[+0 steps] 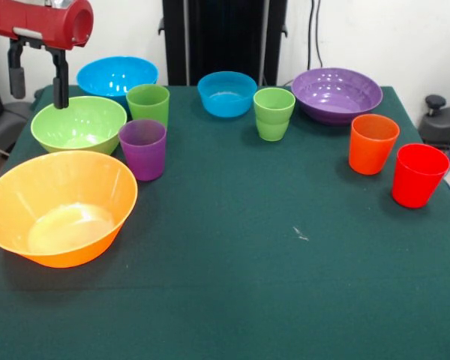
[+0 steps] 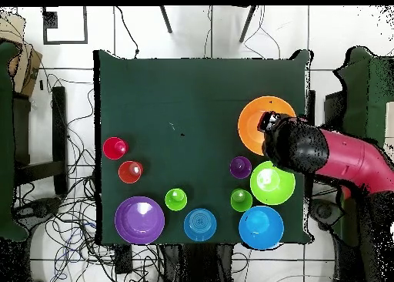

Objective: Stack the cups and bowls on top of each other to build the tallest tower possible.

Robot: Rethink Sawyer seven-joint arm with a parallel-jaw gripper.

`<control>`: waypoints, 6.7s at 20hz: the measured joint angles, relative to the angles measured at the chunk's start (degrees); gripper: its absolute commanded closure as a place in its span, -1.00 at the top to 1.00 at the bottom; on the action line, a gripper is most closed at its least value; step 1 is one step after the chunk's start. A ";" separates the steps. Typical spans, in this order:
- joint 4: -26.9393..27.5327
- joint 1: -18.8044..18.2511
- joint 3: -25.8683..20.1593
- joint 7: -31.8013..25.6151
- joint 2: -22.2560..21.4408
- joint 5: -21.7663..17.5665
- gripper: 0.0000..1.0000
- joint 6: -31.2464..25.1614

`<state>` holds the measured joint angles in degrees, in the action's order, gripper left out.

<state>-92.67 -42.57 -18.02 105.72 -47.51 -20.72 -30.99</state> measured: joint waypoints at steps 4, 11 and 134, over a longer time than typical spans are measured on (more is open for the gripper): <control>0.58 0.30 -0.05 0.00 -0.05 0.05 1.00 0.00; 1.14 0.26 -0.05 0.00 -0.28 0.05 1.00 -0.23; 2.21 10.94 10.28 4.27 8.54 5.47 1.00 5.55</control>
<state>-90.46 -31.64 -7.74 109.99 -38.97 -15.24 -25.43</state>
